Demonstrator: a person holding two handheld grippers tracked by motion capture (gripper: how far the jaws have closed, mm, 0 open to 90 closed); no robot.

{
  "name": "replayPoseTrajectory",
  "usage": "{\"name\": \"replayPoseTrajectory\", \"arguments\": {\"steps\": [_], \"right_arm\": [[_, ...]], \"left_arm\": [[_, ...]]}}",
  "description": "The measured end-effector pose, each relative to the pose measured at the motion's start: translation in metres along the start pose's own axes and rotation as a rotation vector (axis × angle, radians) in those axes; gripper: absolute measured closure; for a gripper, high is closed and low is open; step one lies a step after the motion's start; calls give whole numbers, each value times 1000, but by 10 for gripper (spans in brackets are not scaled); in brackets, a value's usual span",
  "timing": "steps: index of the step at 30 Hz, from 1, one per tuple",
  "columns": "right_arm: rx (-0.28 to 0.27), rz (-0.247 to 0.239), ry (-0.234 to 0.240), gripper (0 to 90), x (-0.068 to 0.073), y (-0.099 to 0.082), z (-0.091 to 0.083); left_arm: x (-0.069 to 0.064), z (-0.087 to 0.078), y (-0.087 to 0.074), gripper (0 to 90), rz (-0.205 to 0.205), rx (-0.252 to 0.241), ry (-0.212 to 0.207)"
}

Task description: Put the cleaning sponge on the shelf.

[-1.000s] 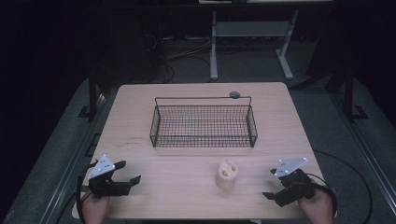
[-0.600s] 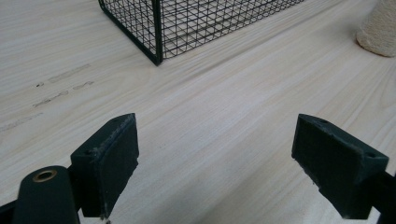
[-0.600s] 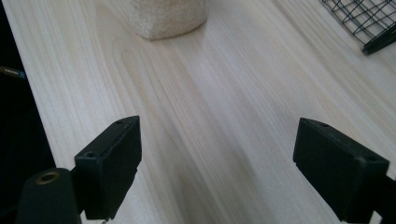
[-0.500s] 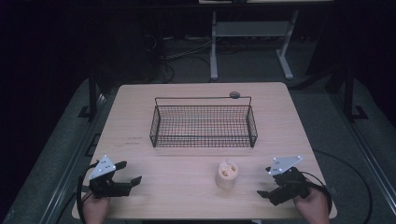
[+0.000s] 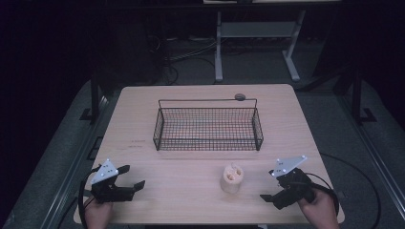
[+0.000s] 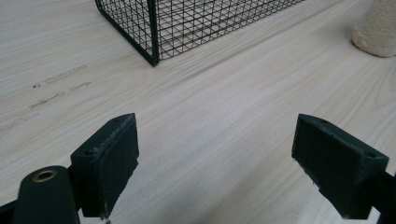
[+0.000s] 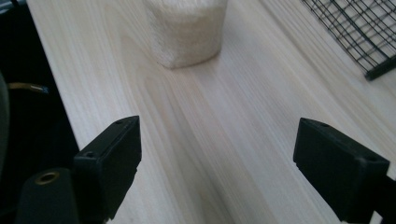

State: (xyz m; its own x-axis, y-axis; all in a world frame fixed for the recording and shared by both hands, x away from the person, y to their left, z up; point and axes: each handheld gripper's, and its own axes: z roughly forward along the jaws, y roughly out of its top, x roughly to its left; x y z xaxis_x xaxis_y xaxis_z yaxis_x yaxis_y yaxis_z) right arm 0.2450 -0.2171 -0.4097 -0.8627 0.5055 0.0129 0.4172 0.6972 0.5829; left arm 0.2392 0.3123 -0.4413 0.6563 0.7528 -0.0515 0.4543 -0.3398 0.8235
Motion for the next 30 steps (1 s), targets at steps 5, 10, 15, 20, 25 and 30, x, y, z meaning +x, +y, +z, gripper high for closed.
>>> {"name": "replayPoseTrajectory", "arguments": {"steps": [5, 10, 15, 20, 25, 30], "right_arm": [[17, -47, 3, 150, 4, 14, -3], [8, -58, 22, 149, 3, 25, -6], [-3, -46, 25, 150, -1, 33, -6], [-5, -15, 53, 150, -2, 42, -6], [7, -53, 56, 149, 1, 55, -6], [27, -77, 48, 149, 1, 67, -4]], "left_arm": [[2, -1, -1, 138, -3, -5, 6], [2, -2, -1, 138, -6, -9, 6], [2, -1, -1, 138, -8, -8, 3], [2, -1, -1, 138, -7, -9, 1], [3, -1, -1, 137, -7, -8, 2], [3, -2, -1, 137, -11, -9, 3]]}}
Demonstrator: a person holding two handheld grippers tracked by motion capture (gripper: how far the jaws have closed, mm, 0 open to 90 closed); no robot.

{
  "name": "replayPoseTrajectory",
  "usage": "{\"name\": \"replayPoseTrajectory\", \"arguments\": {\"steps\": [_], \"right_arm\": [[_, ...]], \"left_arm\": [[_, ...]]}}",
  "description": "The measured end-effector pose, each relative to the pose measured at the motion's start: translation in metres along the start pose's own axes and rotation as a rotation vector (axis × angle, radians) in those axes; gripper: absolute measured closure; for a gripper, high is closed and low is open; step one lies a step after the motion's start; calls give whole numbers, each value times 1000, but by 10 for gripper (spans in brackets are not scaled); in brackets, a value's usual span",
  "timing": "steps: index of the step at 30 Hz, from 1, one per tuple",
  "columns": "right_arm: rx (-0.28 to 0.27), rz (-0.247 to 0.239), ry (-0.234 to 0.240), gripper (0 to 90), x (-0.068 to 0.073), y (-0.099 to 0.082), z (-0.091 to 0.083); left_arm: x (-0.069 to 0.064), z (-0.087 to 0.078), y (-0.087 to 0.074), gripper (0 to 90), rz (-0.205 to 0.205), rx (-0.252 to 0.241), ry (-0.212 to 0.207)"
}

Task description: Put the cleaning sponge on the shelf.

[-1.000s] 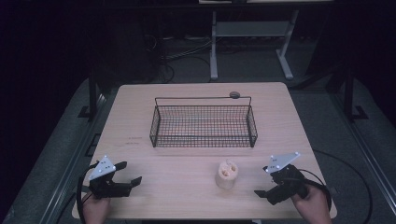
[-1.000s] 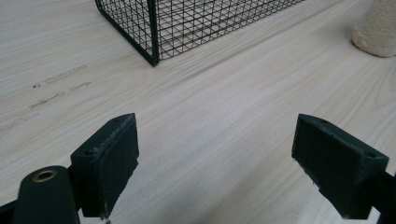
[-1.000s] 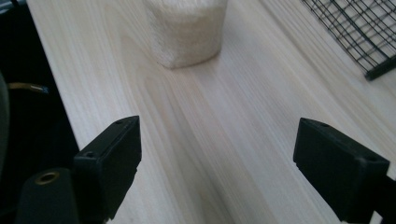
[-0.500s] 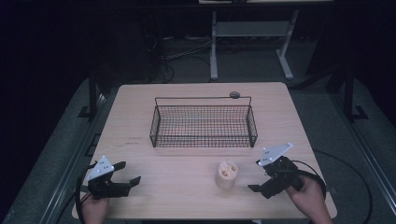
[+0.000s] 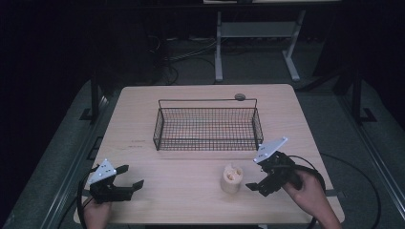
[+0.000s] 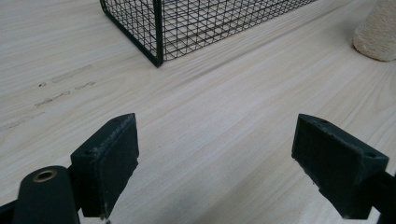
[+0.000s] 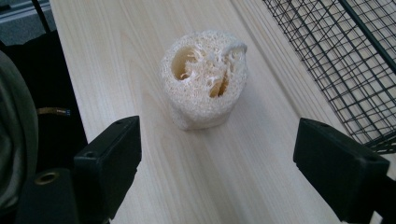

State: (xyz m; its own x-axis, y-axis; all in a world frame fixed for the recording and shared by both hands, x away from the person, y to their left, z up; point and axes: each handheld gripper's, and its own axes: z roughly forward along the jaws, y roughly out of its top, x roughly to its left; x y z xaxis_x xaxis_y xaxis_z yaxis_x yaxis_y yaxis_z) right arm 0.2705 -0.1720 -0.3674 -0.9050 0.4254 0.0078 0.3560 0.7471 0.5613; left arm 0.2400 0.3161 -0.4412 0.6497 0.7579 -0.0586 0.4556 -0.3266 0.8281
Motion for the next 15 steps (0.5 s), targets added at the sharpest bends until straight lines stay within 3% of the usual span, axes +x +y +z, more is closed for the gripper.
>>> {"name": "replayPoseTrajectory", "arguments": {"steps": [7, 15], "right_arm": [[36, -47, 16, 149, 0, 15, 6], [73, -64, 38, 150, 1, 30, 19]], "left_arm": [[2, 0, 0, 138, -6, -4, 2], [2, -1, -1, 138, -8, -7, 2]]}}
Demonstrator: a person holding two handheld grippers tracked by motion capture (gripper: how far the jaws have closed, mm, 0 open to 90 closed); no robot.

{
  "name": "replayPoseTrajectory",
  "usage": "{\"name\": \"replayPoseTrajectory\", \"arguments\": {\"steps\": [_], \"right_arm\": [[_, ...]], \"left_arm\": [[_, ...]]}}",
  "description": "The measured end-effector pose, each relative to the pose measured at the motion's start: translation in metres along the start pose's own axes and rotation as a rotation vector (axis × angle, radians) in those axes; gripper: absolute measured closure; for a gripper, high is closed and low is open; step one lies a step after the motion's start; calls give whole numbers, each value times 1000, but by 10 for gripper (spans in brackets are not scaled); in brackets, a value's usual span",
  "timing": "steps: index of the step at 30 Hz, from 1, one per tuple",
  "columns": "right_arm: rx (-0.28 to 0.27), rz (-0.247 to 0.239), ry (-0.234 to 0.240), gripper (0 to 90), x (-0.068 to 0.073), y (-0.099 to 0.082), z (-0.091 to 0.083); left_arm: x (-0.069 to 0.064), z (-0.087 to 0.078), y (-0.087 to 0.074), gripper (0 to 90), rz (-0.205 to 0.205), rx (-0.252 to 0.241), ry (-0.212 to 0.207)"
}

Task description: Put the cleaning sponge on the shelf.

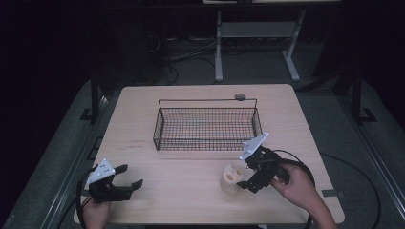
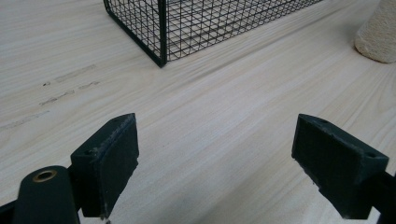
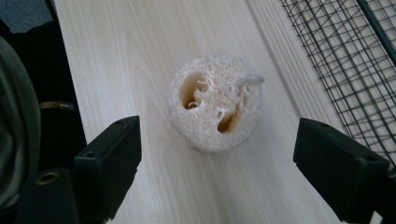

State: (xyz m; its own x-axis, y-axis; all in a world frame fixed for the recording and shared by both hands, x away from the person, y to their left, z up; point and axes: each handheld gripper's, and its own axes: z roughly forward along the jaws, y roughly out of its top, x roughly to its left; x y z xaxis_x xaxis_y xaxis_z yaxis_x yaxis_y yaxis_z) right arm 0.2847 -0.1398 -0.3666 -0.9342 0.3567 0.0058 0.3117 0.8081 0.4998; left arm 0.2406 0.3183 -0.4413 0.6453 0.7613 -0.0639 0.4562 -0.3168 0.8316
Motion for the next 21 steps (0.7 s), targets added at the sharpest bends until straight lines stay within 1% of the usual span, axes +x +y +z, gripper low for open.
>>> {"name": "replayPoseTrajectory", "arguments": {"steps": [2, 5, 9, 14, 21], "right_arm": [[13, -10, 0, 150, 1, 3, 3], [16, -18, 10, 150, 1, 6, 5], [23, -19, 14, 150, 0, 10, 8], [32, -35, 17, 150, 0, 13, 12], [58, -38, 16, 150, -1, 17, 19]], "left_arm": [[0, 0, 0, 138, -1, 1, -1], [0, -1, 0, 138, -3, -2, -1], [1, -1, 0, 138, -4, -1, -1], [1, -1, 0, 138, -3, -1, -2], [1, -1, 0, 137, -4, 0, -1]]}}
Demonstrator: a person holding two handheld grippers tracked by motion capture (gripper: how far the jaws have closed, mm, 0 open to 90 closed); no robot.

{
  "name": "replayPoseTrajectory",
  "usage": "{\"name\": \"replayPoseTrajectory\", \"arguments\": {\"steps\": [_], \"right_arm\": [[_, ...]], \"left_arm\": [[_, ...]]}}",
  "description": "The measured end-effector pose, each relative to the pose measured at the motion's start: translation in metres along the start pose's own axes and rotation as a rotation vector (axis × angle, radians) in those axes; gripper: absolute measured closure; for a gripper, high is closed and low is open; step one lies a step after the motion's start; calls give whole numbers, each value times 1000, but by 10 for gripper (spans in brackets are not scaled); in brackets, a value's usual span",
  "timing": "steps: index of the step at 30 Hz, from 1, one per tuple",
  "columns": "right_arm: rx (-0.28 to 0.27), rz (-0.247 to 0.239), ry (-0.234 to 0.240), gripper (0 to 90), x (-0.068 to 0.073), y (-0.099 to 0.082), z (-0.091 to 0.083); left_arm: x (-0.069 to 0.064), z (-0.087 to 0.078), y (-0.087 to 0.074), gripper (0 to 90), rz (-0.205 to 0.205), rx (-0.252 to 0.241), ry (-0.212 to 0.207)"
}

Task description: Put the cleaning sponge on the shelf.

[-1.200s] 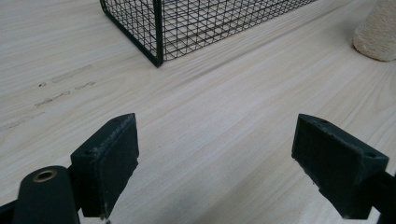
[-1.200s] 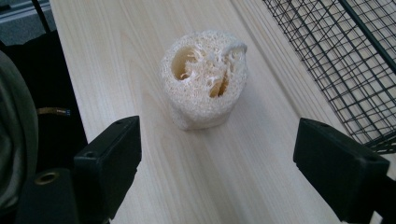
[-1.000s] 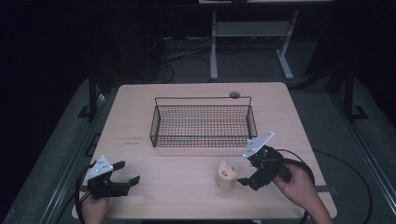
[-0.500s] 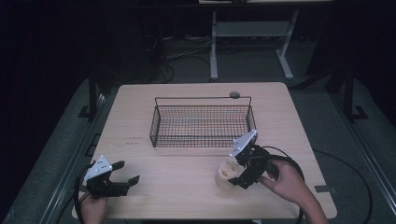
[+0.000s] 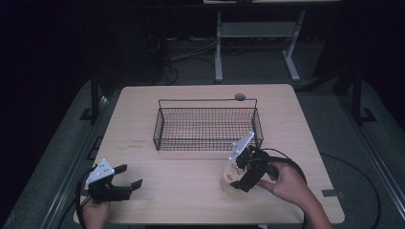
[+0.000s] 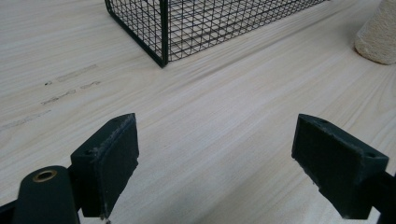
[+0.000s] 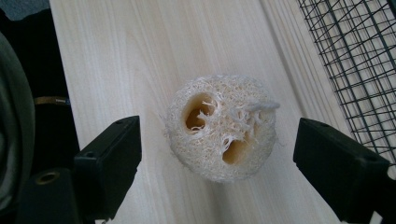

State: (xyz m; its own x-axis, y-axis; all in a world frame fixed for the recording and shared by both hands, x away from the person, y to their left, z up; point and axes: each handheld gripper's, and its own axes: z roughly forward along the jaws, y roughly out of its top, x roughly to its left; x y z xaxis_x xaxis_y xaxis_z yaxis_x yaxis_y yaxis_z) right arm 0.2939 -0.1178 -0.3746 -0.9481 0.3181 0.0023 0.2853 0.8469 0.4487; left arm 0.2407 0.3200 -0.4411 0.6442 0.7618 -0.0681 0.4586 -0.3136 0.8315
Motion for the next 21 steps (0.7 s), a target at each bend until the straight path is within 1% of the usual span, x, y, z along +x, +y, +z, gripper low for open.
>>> {"name": "replayPoseTrajectory", "arguments": {"steps": [2, 5, 11, 16, 17, 20, 21], "right_arm": [[18, -5, -2, 151, -1, 2, 4], [29, -12, -2, 154, -1, 3, 7], [42, -9, -4, 156, -2, 6, 10], [66, -14, -4, 183, -2, 7, 13], [64, -19, -5, 183, -2, 7, 13], [67, -16, -2, 189, -2, 8, 14], [75, -13, -5, 189, -3, 8, 16]], "left_arm": [[0, 0, 0, 137, -2, -2, 0], [0, 0, 0, 138, -4, -3, 0], [0, 0, 0, 138, -3, -6, 0], [1, 0, 0, 137, -3, -5, 0], [1, 0, 0, 138, -3, -4, -1], [0, 0, 0, 138, -4, -4, -1], [0, 0, 0, 138, -6, -7, -2]]}}
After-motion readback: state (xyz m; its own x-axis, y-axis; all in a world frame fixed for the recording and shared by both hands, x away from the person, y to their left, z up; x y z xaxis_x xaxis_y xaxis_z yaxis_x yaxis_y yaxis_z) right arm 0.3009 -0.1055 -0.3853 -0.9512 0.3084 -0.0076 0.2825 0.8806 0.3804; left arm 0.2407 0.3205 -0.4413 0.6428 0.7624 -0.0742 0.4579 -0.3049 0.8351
